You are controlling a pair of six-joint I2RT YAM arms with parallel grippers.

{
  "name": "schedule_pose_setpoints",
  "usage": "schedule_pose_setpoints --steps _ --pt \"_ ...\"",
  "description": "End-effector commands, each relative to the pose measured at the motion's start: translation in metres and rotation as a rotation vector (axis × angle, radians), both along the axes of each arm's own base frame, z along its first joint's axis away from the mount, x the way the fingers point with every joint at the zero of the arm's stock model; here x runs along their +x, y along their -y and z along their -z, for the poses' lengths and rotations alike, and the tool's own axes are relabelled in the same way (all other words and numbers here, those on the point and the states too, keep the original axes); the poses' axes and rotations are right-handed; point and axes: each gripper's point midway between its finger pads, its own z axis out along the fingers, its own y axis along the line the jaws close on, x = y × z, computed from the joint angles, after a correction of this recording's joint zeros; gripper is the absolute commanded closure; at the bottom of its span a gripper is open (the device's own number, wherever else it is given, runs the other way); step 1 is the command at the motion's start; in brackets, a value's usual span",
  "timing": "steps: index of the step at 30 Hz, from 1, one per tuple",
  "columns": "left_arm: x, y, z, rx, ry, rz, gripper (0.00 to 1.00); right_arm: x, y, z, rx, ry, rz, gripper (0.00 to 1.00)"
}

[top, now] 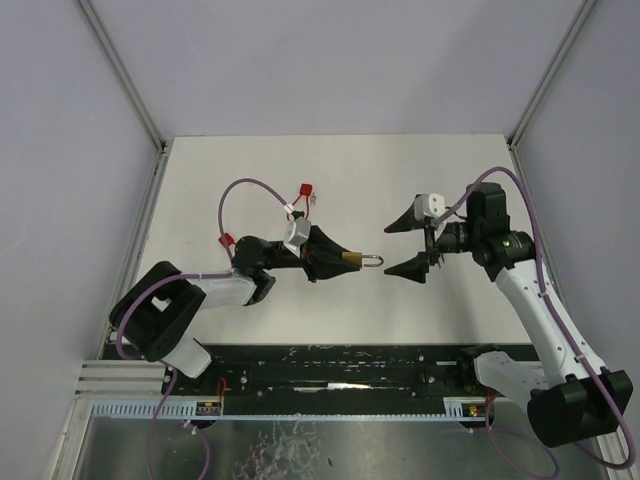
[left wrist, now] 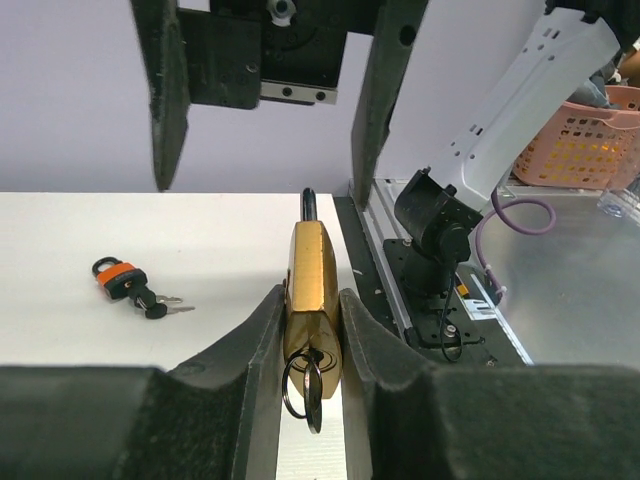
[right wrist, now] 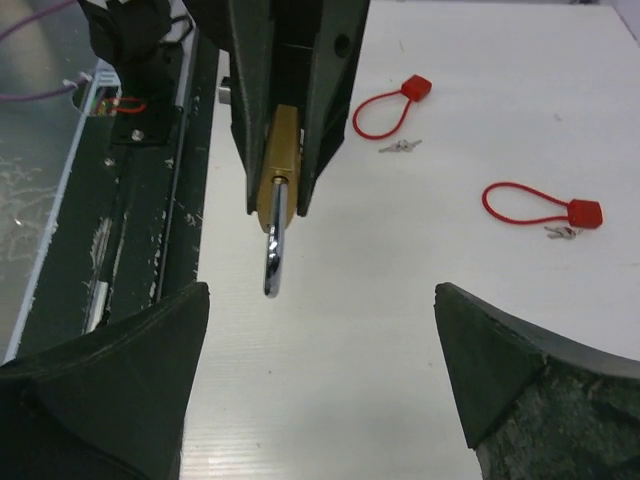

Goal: Lock with the key
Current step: Lock the lock.

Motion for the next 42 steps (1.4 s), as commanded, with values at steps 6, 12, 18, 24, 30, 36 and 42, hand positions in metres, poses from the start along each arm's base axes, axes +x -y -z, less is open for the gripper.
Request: schedule_pose_setpoints --steps 6,12,18,24,30,36,42 --pt "0.011 -0.008 -0.021 -0.105 0.042 -0.093 1.00 -0.010 -0.015 -0.010 0.210 -0.074 -0.038 0.05" --pt "0.014 -0.008 -0.019 -0.111 0.027 -0.121 1.00 -0.011 -0.019 -0.009 0.250 -0.116 -0.035 0.40" --pt "0.014 -0.006 -0.019 -0.111 0.021 -0.119 1.00 -0.016 -0.024 -0.009 0.277 -0.130 -0.058 0.62" --pt "0.014 -0.005 -0.018 -0.112 0.024 -0.122 1.00 -0.017 -0.027 -0.003 0.257 -0.138 -0.064 0.80" --pt "0.014 -0.005 -0.018 -0.113 0.021 -0.125 1.00 -0.016 -0.030 0.001 0.248 -0.157 -0.061 0.84" --pt "0.015 -0.005 -0.019 -0.118 0.018 -0.131 1.00 -0.018 -0.034 0.004 0.243 -0.182 -0.072 1.00" --pt "0.020 -0.006 -0.019 -0.129 0.007 -0.168 1.00 -0.019 -0.042 0.005 0.254 -0.228 -0.072 1.00"
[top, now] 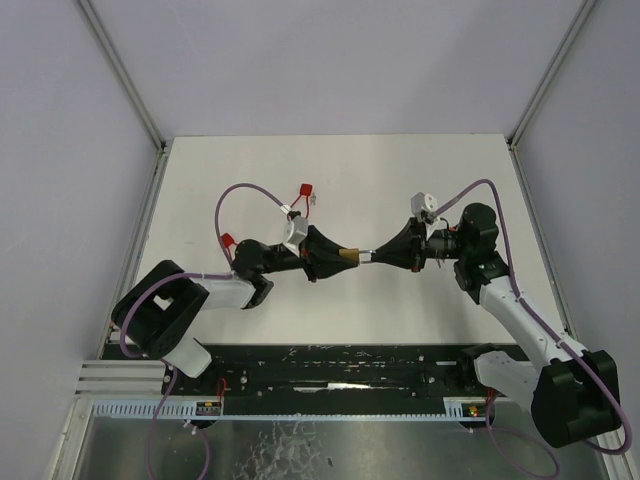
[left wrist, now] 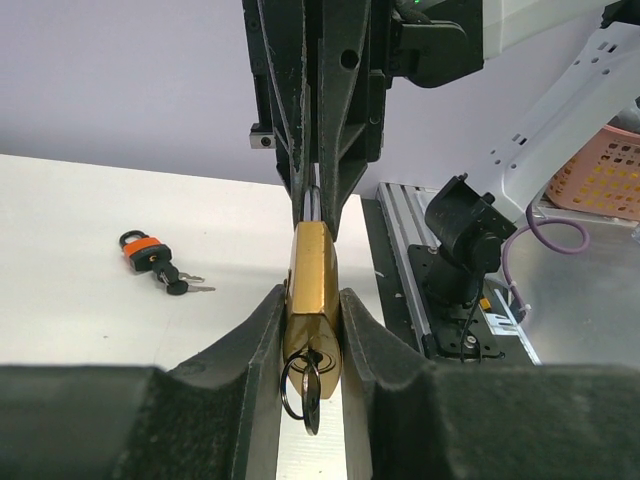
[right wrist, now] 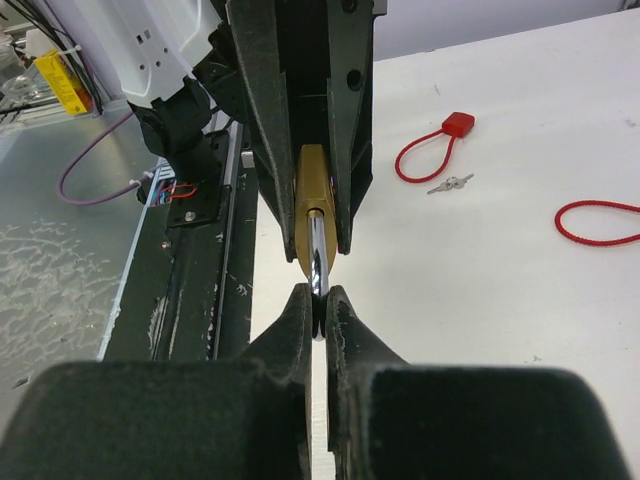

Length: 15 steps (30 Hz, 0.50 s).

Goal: Lock with the key
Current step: Lock the lock.

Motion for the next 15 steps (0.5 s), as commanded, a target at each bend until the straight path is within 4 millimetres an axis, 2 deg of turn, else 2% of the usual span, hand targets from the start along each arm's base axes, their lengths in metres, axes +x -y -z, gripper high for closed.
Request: schedule_pose_setpoints --steps 1,6,15 --pt "0.010 -0.002 -0.031 -0.113 0.078 -0.089 1.00 -0.011 -0.013 -0.013 0.032 -0.022 -0.064 1.00" --pt "0.010 0.001 -0.028 -0.106 0.080 -0.080 1.00 -0.011 -0.019 -0.014 0.055 -0.048 -0.073 1.00" --pt "-0.002 0.009 -0.028 -0.094 0.088 -0.005 1.00 -0.009 -0.031 0.001 0.028 -0.104 -0.099 1.00"
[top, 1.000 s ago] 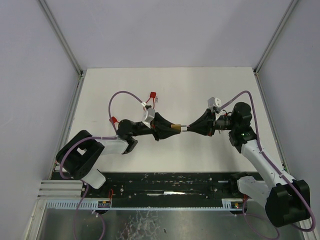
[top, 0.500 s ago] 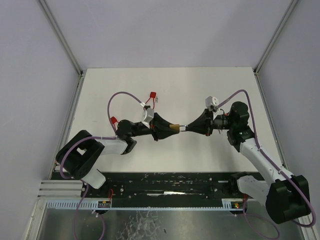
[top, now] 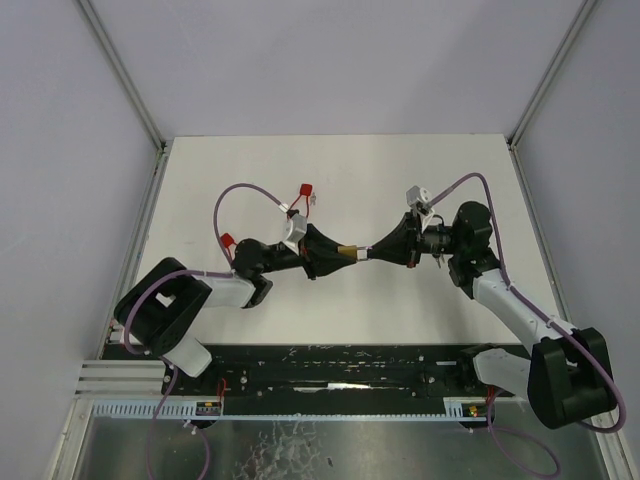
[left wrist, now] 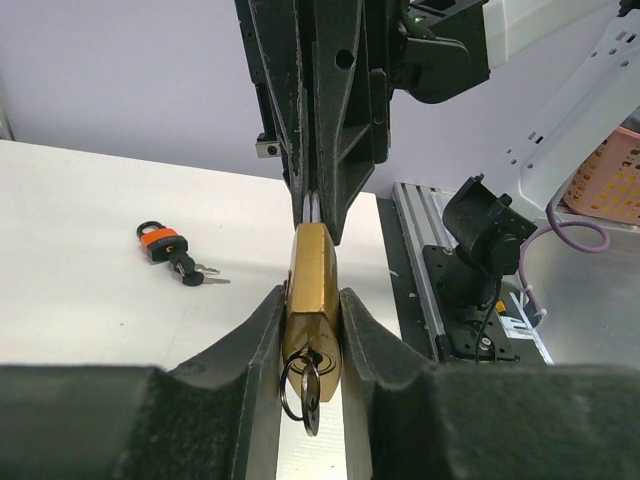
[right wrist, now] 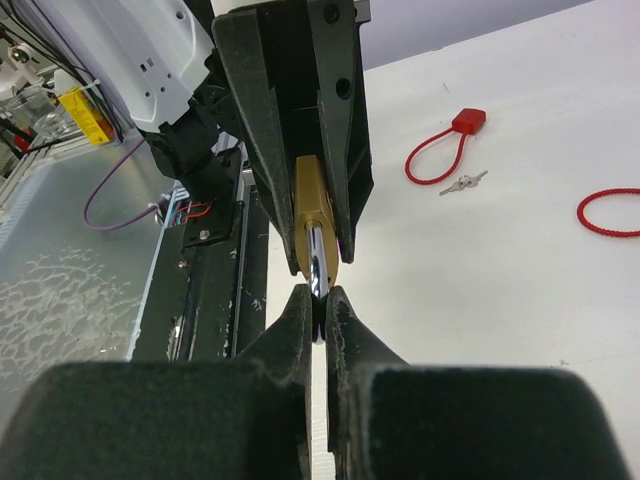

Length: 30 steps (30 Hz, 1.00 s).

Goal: Lock with the key
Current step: Lock the lock.

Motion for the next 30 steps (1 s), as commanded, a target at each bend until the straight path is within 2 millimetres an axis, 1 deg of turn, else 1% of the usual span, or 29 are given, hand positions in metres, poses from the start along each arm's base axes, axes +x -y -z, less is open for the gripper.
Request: schedule_pose_setpoints --steps 1,4,7,11,15,21,23,26,28,30 --pt "-0.013 0.011 -0.032 -0.086 0.105 0.043 1.00 -0.017 -0.022 -0.001 -0.008 0.011 -0.085 1.00" --pt "-0.018 0.011 -0.033 -0.081 0.106 0.074 1.00 -0.003 -0.017 0.007 -0.076 0.097 -0.005 1.00" --pt "-0.021 0.013 -0.033 -0.075 0.098 0.109 1.00 0.000 -0.016 0.009 -0.093 0.110 0.021 1.00" --pt "-0.023 0.016 -0.032 -0.066 0.084 0.142 1.00 -0.002 -0.016 0.008 -0.089 0.114 -0.002 1.00" --pt "-0.022 0.020 -0.034 -0.066 0.073 0.161 1.00 -0.009 -0.018 0.010 -0.090 0.124 -0.039 1.00" --pt "-0.011 0.028 -0.039 -0.096 0.062 0.106 1.00 -0.017 -0.028 0.016 -0.063 0.043 -0.087 1.00" --pt "-0.009 0.035 -0.038 -0.095 0.055 0.104 1.00 -0.019 -0.031 0.014 -0.037 0.015 -0.092 1.00" --pt "-0.006 0.040 -0.041 -0.113 0.063 0.096 1.00 -0.021 -0.032 0.014 -0.017 -0.007 -0.107 1.00" --pt "-0.004 0.042 -0.045 -0.120 0.072 0.095 1.00 -0.022 -0.034 0.017 -0.016 -0.028 -0.114 1.00" --pt "0.001 0.044 -0.048 -0.126 0.071 0.090 1.00 -0.023 -0.036 0.024 -0.028 -0.055 -0.123 1.00"
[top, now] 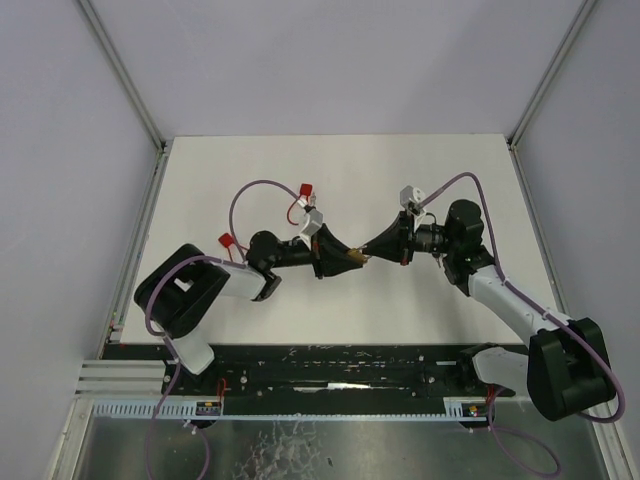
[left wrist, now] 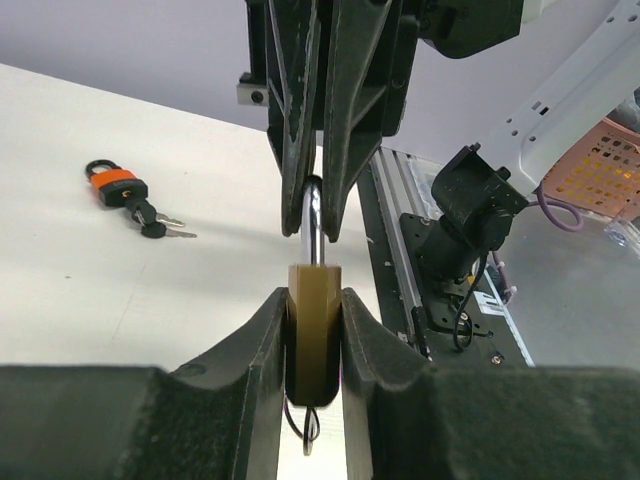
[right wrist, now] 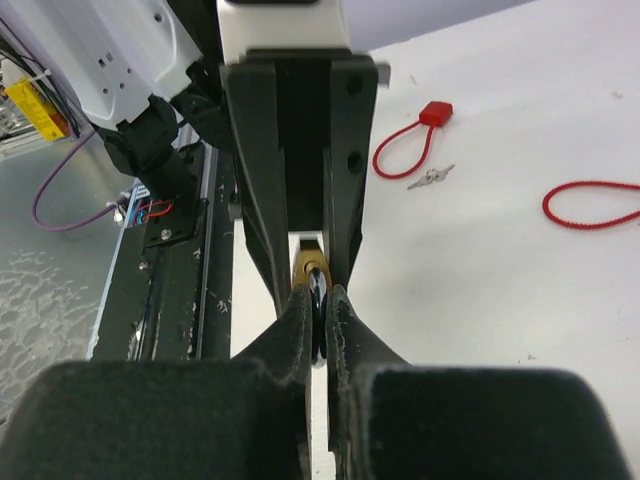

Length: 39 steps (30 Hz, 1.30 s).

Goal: Lock with the key
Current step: Lock the lock.

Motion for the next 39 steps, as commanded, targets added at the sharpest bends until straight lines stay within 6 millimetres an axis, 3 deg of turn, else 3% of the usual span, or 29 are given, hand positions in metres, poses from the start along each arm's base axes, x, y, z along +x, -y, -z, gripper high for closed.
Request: schedule_pose_setpoints --steps 1,5,8,10,12,18,26,39 --pt "-0.008 0.029 -0.080 -0.205 0.196 0.015 1.00 -0.037 -0.028 0.011 0.006 -0.087 -0.175 1.00" --pt "0.008 0.011 -0.080 -0.216 0.150 -0.077 0.98 -0.016 -0.017 0.008 -0.052 -0.014 -0.078 1.00" --pt "0.020 -0.004 -0.076 -0.217 0.103 -0.141 0.75 0.005 0.010 -0.006 -0.053 0.008 0.018 1.00" --pt "0.023 -0.009 -0.072 -0.217 0.086 -0.169 0.62 0.010 0.028 -0.019 -0.024 0.024 0.058 1.00" --pt "0.024 -0.010 -0.069 -0.212 0.071 -0.174 0.51 0.008 0.033 -0.029 -0.004 0.047 0.067 1.00" --pt "0.021 -0.018 -0.065 -0.204 0.074 -0.195 0.37 0.010 0.047 -0.043 0.029 0.034 0.103 1.00" --pt "0.021 0.000 -0.048 -0.175 -0.076 -0.090 0.38 0.017 0.063 -0.062 0.103 -0.008 0.170 1.00" --pt "0.006 0.030 -0.030 -0.134 -0.148 0.040 0.50 0.018 0.064 -0.065 0.122 -0.033 0.179 1.00"
